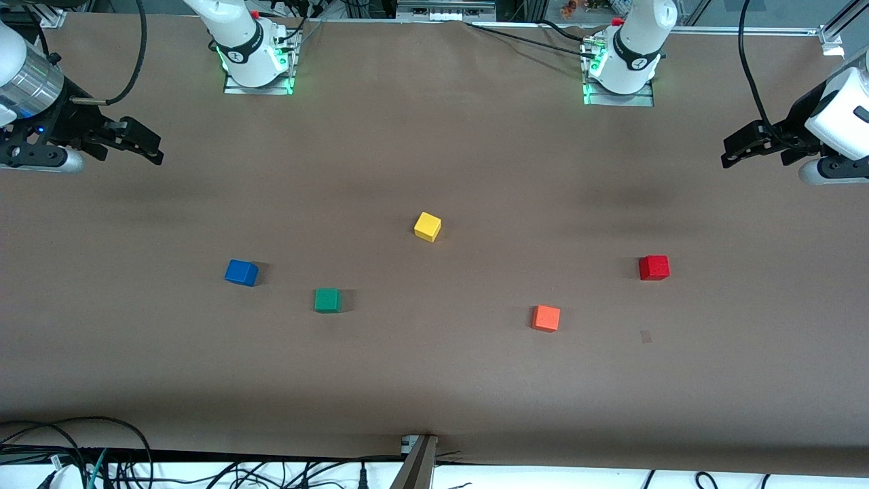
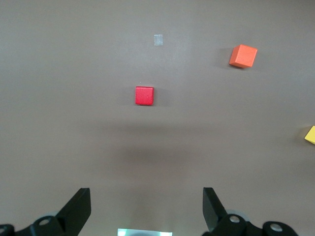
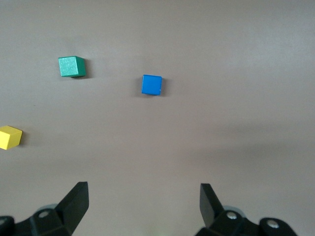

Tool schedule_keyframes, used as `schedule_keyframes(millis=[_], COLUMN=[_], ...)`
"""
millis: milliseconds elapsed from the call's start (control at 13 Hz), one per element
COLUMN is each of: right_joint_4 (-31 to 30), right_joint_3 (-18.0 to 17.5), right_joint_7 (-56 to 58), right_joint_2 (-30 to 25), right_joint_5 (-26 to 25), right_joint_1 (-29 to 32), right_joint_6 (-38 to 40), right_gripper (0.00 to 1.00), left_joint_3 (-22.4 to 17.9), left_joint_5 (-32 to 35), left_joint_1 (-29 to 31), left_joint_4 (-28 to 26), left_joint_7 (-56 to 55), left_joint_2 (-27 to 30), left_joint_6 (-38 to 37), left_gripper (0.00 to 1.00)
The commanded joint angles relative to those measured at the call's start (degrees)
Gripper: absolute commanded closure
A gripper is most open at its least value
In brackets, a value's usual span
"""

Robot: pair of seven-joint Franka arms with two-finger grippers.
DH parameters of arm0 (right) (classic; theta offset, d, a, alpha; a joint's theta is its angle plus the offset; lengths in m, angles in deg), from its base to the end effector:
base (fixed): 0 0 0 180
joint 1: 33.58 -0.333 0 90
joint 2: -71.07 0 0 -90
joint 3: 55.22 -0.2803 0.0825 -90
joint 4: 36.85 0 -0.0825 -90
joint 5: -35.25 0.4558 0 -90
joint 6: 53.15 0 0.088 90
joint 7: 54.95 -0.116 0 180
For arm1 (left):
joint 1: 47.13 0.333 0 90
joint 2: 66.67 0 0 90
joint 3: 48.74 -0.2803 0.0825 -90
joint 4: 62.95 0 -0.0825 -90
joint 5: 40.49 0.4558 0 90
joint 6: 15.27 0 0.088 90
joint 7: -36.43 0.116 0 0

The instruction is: Pass red block to right arm, stack on blue

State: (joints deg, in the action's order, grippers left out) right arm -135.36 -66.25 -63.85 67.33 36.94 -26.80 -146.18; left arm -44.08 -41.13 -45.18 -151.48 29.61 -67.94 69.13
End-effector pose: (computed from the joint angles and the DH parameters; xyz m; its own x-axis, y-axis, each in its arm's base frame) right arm 0.6077 0.0508 0.5430 0.9959 -0.0834 -0.0338 -0.0839 -0.9964 -0.0118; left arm 0.6201 -0.0303 0.5718 0.9930 0.0706 -0.0949 0.0711 -0.9975 0.0017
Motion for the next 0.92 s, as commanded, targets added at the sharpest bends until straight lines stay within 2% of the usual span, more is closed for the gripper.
schedule_keyframes(millis=[0,462,846], right_joint_4=[0.34,0.25,0.34], right_joint_3=[5.28,8.38,8.74], right_joint_7=[-0.24,-0.50,-0.50], right_joint_2=[-0.30,-0.30,-0.30], right_joint_5=[-0.10,-0.20,-0.46], right_joint_1=[-4.90,-7.56,-7.48], right_joint_6=[0.93,0.93,1.01], right_gripper=[0.00,0.00,0.00], left_joint_3=[0.01,-0.70,-0.79], left_joint_5=[0.81,0.72,0.81], left_joint_1=[-0.02,0.51,0.60], left_joint_4=[0.03,0.55,0.55], left_joint_7=[-0.73,-0.73,-0.64], left_joint_2=[0.39,0.04,-0.05], left_joint_6=[-0.29,-0.29,-0.29], left_gripper=[0.00,0.00,0.00])
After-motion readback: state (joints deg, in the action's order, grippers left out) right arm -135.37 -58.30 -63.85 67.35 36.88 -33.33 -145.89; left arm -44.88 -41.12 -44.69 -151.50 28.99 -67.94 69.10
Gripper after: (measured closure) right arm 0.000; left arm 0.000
